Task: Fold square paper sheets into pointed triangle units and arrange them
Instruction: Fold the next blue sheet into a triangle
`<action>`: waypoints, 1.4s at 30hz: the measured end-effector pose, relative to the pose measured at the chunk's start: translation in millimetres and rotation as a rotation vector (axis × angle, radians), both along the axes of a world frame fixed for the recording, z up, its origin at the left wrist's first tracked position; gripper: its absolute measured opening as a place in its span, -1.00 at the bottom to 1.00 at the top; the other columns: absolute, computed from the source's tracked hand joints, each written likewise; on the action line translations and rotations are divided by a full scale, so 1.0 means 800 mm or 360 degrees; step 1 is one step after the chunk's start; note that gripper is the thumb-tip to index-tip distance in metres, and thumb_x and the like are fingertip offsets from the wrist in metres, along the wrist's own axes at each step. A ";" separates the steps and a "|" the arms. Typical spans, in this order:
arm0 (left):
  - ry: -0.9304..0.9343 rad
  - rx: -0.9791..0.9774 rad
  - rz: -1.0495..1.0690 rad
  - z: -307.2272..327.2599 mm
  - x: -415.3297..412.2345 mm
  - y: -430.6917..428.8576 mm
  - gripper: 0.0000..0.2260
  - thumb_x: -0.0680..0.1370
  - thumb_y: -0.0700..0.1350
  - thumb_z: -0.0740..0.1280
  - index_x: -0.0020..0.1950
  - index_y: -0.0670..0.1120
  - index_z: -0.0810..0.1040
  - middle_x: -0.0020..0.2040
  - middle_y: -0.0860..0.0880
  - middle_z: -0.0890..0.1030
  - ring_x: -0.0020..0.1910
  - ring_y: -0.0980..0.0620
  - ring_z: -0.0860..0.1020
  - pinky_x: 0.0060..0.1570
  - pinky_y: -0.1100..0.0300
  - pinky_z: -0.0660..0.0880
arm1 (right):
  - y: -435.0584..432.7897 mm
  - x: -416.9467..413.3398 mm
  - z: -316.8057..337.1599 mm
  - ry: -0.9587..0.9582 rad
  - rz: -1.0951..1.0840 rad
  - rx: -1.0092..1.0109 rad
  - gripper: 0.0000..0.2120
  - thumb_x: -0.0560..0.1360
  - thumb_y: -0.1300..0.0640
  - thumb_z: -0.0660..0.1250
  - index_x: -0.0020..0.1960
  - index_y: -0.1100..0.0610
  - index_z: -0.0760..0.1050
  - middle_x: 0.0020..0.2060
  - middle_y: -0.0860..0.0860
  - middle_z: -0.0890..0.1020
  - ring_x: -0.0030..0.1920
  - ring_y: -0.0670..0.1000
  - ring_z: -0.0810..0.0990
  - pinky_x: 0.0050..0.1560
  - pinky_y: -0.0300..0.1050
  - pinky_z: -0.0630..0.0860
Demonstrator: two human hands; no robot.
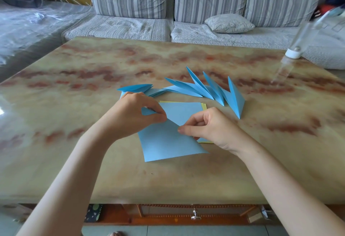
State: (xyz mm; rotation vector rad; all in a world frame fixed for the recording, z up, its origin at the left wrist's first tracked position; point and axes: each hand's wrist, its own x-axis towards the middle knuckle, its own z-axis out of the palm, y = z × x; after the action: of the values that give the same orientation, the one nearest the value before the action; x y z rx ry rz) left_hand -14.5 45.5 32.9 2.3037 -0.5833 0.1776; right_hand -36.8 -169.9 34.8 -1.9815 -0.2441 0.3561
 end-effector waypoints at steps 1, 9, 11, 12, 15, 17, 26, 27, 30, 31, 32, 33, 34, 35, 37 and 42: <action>0.0009 0.0002 -0.0003 0.000 0.000 0.000 -0.81 0.42 -0.09 0.50 -0.26 0.21 0.62 -0.22 0.25 0.64 -0.11 0.23 0.55 -0.01 0.28 0.45 | -0.001 0.000 0.000 0.0006 -0.0001 0.0000 -0.90 0.42 0.17 0.48 -0.24 0.17 0.63 -0.38 -0.01 0.63 -0.35 -0.13 0.54 -0.21 -0.32 0.50; 0.0072 -0.0007 0.0126 -0.002 0.004 0.008 -0.90 0.37 0.12 0.47 -0.30 0.31 0.59 -0.14 0.11 0.63 0.00 0.06 0.52 0.11 0.06 0.44 | -0.009 0.000 0.002 0.0032 0.0000 -0.0038 -0.89 0.41 0.18 0.49 -0.26 0.17 0.62 -0.41 0.01 0.59 -0.39 -0.15 0.51 -0.28 -0.38 0.45; 0.0091 -0.0012 0.0114 -0.002 0.003 0.009 -0.82 0.41 0.01 0.49 -0.29 0.29 0.59 -0.12 0.10 0.63 0.01 0.06 0.52 0.12 0.06 0.44 | -0.012 0.001 0.003 0.0047 0.0003 -0.0020 -0.89 0.41 0.20 0.49 -0.26 0.18 0.61 -0.45 -0.02 0.58 -0.42 -0.15 0.50 -0.30 -0.40 0.43; 0.0091 -0.0014 0.0110 -0.001 0.003 0.009 -0.80 0.42 -0.01 0.49 -0.29 0.29 0.60 -0.12 0.10 0.63 0.02 0.06 0.52 0.12 0.06 0.44 | -0.014 0.001 0.004 0.0050 0.0007 -0.0013 -0.89 0.41 0.20 0.49 -0.26 0.18 0.61 -0.46 -0.04 0.58 -0.43 -0.16 0.50 -0.32 -0.41 0.42; 0.0140 -0.0041 0.0112 0.001 0.003 0.007 -0.82 0.43 -0.03 0.49 -0.27 0.26 0.60 -0.11 0.08 0.64 0.02 0.06 0.52 0.11 0.10 0.44 | -0.015 0.003 0.005 0.0053 0.0016 0.0010 -0.90 0.41 0.22 0.48 -0.25 0.19 0.61 -0.49 -0.08 0.57 -0.45 -0.19 0.50 -0.34 -0.43 0.40; 0.0178 -0.0053 0.0140 0.000 0.005 0.010 -0.84 0.43 -0.03 0.49 -0.26 0.24 0.62 -0.10 0.06 0.64 0.02 0.07 0.52 0.08 0.14 0.43 | -0.016 0.004 0.004 0.0052 0.0014 0.0009 -0.91 0.41 0.23 0.48 -0.24 0.21 0.61 -0.48 -0.06 0.58 -0.44 -0.18 0.50 -0.33 -0.42 0.41; 0.0220 -0.0045 0.0209 0.003 0.003 0.014 -0.89 0.43 -0.04 0.47 -0.25 0.17 0.63 -0.16 0.14 0.62 -0.05 0.21 0.50 -0.08 0.36 0.32 | -0.029 0.010 0.000 0.0055 0.0035 -0.0045 -0.92 0.39 0.21 0.49 -0.26 0.17 0.63 -0.41 -0.04 0.63 -0.37 -0.14 0.55 -0.23 -0.38 0.48; 0.0217 -0.0032 0.0206 0.002 0.003 0.014 -0.87 0.43 -0.04 0.47 -0.26 0.18 0.62 -0.17 0.15 0.62 -0.05 0.22 0.50 -0.08 0.37 0.32 | -0.029 0.010 -0.001 0.0058 0.0044 -0.0040 -0.92 0.39 0.22 0.49 -0.26 0.18 0.62 -0.41 -0.04 0.63 -0.37 -0.14 0.55 -0.24 -0.38 0.48; 0.0219 -0.0020 0.0211 0.001 0.003 0.014 -0.88 0.43 -0.03 0.47 -0.25 0.19 0.62 -0.16 0.15 0.61 -0.05 0.22 0.49 -0.10 0.39 0.30 | -0.030 0.011 -0.001 0.0065 0.0053 -0.0025 -0.92 0.40 0.23 0.49 -0.25 0.20 0.62 -0.41 -0.04 0.63 -0.38 -0.15 0.55 -0.24 -0.38 0.48; 0.0217 -0.0019 0.0215 0.001 0.003 0.014 -0.88 0.42 -0.02 0.47 -0.26 0.20 0.62 -0.16 0.15 0.61 -0.06 0.22 0.49 -0.10 0.37 0.31 | -0.031 0.011 -0.001 0.0066 0.0054 -0.0017 -0.92 0.40 0.22 0.49 -0.25 0.20 0.62 -0.41 -0.04 0.63 -0.38 -0.15 0.55 -0.24 -0.38 0.48; 0.0212 -0.0016 0.0219 0.000 0.003 0.014 -0.87 0.42 -0.02 0.47 -0.26 0.21 0.62 -0.16 0.15 0.61 -0.06 0.22 0.49 -0.10 0.36 0.31 | -0.031 0.012 -0.001 0.0066 0.0058 -0.0015 -0.92 0.40 0.22 0.49 -0.25 0.20 0.62 -0.41 -0.04 0.64 -0.37 -0.16 0.55 -0.24 -0.38 0.48; 0.0206 -0.0012 0.0224 0.000 0.003 0.014 -0.86 0.42 -0.03 0.48 -0.27 0.22 0.61 -0.18 0.16 0.61 -0.06 0.22 0.49 -0.10 0.35 0.32 | -0.032 0.012 -0.002 0.0066 0.0064 -0.0019 -0.92 0.40 0.21 0.49 -0.24 0.20 0.63 -0.40 -0.04 0.65 -0.37 -0.16 0.56 -0.23 -0.37 0.48; 0.0201 -0.0004 0.0236 0.000 0.003 0.014 -0.85 0.43 -0.03 0.47 -0.28 0.22 0.61 -0.19 0.18 0.61 -0.07 0.22 0.48 -0.09 0.34 0.32 | -0.032 0.012 -0.002 0.0067 0.0075 -0.0032 -0.90 0.41 0.20 0.48 -0.23 0.23 0.63 -0.39 -0.02 0.66 -0.36 -0.17 0.57 -0.22 -0.35 0.49; 0.0195 0.0013 0.0257 0.000 0.003 0.015 -0.84 0.43 -0.03 0.47 -0.28 0.22 0.61 -0.21 0.21 0.60 -0.07 0.21 0.48 -0.08 0.33 0.32 | -0.033 0.012 -0.003 0.0069 0.0091 -0.0056 -0.87 0.42 0.19 0.47 -0.20 0.26 0.63 -0.35 0.00 0.69 -0.33 -0.17 0.59 -0.19 -0.33 0.51; 0.0190 0.0040 0.0287 0.002 0.002 0.016 -0.85 0.43 -0.03 0.47 -0.27 0.21 0.60 -0.23 0.24 0.58 -0.07 0.22 0.48 -0.10 0.41 0.31 | -0.035 0.011 -0.004 0.0070 0.0126 -0.0107 -0.81 0.44 0.16 0.45 -0.15 0.31 0.62 -0.28 0.07 0.72 -0.27 -0.17 0.62 -0.11 -0.27 0.53; 0.0203 0.0037 0.0313 0.003 0.000 0.016 -0.85 0.44 -0.05 0.47 -0.27 0.19 0.61 -0.25 0.24 0.57 -0.14 0.34 0.47 -0.18 0.52 0.29 | -0.039 0.011 -0.004 0.0031 0.0140 -0.0180 -0.78 0.45 0.09 0.45 -0.16 0.27 0.63 -0.27 0.05 0.72 -0.29 -0.19 0.60 -0.16 -0.30 0.49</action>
State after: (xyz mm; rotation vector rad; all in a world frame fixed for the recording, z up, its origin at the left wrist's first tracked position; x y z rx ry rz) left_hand -14.2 58.5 35.3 2.3732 -0.2955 0.1163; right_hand -27.6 -200.8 31.3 -2.0815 -0.3048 0.4544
